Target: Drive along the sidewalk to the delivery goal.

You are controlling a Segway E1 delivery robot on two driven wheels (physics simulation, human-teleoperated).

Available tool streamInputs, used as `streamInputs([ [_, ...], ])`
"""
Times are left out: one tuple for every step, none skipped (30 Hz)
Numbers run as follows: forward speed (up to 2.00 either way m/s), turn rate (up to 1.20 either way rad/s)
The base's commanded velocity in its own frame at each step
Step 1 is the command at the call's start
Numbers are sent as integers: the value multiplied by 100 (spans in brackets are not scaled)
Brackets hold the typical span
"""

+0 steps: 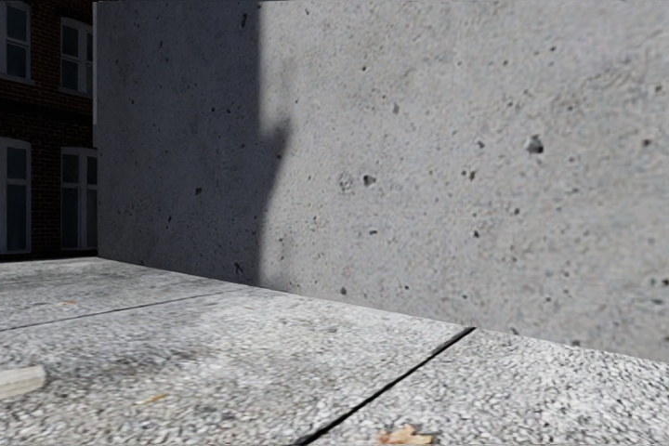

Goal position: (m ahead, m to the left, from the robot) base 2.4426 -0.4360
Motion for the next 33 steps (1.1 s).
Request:
streamInputs([
  [137, 0],
  [137, 0],
  [137, 0],
  [137, 0],
  [137, 0],
  [137, 0],
  [137, 0],
  [137, 0],
  [137, 0],
  [137, 0],
  [137, 0],
  [137, 0],
  [137, 0],
  [136, 0],
  [136, 0],
  [132, 0],
  [128, 0],
  [128, 0],
  [125, 0],
  [121, 0],
  [114, 0],
  [114, 0],
  [108, 0],
  [104, 0],
  [95, 0],
  [89, 0],
  [89, 0],
  [85, 0],
  [84, 0],
  [82, 0],
  [82, 0],
  [78, 0],
  [77, 0],
])
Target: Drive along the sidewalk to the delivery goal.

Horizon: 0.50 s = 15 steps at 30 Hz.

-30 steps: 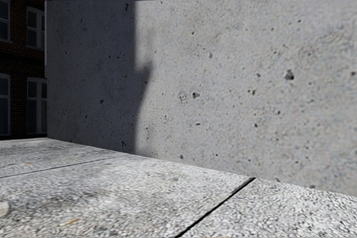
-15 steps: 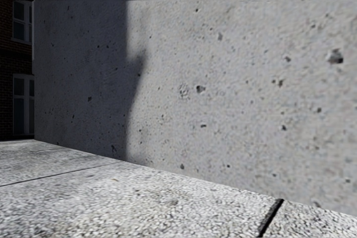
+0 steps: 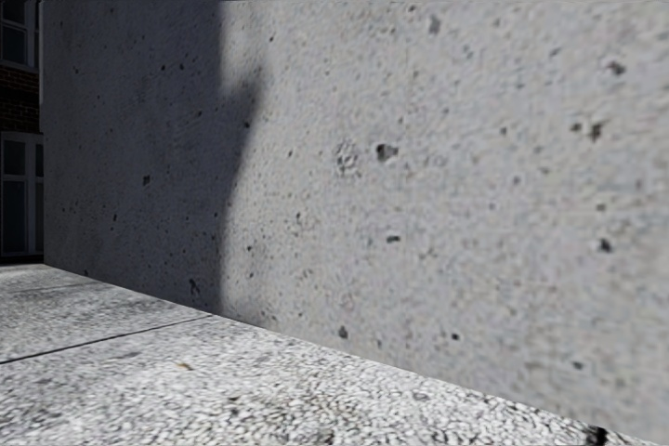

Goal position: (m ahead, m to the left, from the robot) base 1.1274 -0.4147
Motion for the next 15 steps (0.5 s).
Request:
streamInputs([
  [76, 0],
  [73, 0],
  [47, 0],
  [47, 0],
  [20, 0],
  [5, 0],
  [0, 0],
  [0, 0],
  [0, 0],
  [0, 0],
  [0, 0],
  [0, 0],
  [0, 0],
  [0, 0],
  [0, 0],
])
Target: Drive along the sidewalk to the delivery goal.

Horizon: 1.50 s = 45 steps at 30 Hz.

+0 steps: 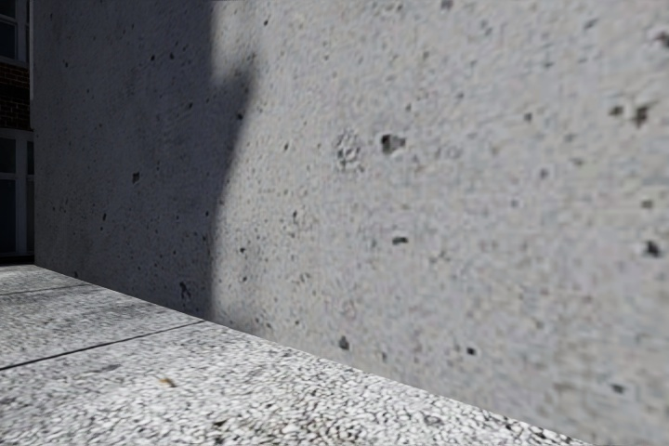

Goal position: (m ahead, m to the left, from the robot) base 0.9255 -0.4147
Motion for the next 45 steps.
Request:
streamInputs([
  [0, 0],
  [0, 0],
  [0, 0],
  [0, 0],
  [0, 0],
  [0, 0],
  [0, 0],
  [0, 0],
  [0, 0],
  [0, 0],
  [0, 0],
  [0, 0],
  [0, 0],
  [0, 0],
  [0, 0],
  [0, 0],
  [0, 0],
  [0, 0],
  [0, 0],
  [6, 0],
  [19, 0],
  [24, 0],
  [27, 0],
  [27, 0],
  [34, 0],
  [36, 0],
  [37, 0],
  [37, -53],
  [37, -53],
  [37, -66],
  [37, -72],
  [37, -73],
  [37, -74],
  [37, -74],
  [37, -33],
  [33, -13],
  [24, 0],
  [2, 0],
  [0, 0],
  [0, 0],
  [0, 0],
  [0, 0],
  [0, 0],
  [0, 0],
  [0, 0],
])
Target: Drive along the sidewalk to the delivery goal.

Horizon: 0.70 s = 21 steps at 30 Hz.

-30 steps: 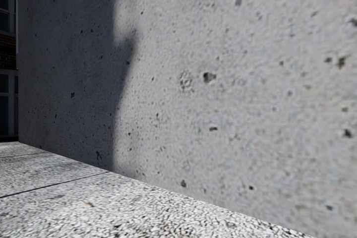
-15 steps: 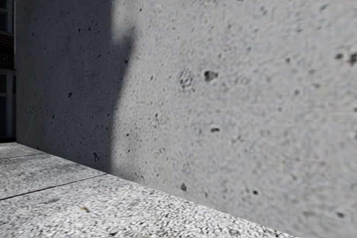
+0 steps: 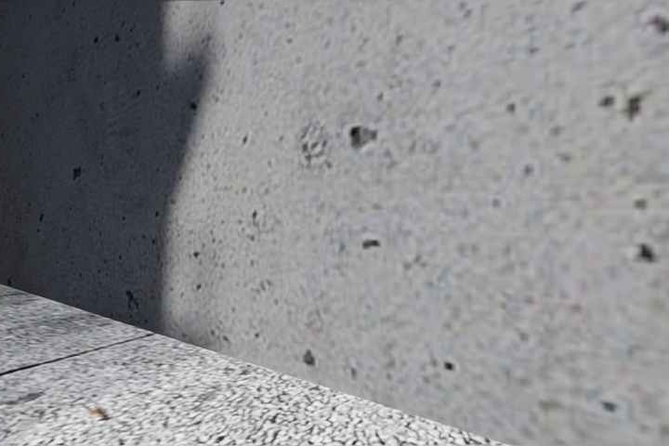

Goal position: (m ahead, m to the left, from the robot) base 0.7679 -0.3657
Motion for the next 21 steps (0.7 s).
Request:
streamInputs([
  [0, 0],
  [0, 0],
  [0, 0],
  [0, 0],
  [0, 0],
  [0, 0],
  [0, 0],
  [0, 0],
  [0, 0],
  [0, 0],
  [0, 0],
  [0, 0],
  [0, 0],
  [0, 0],
  [0, 0],
  [0, 0],
  [0, 0],
  [0, 0],
  [0, 0],
  [0, 0],
  [0, 0],
])
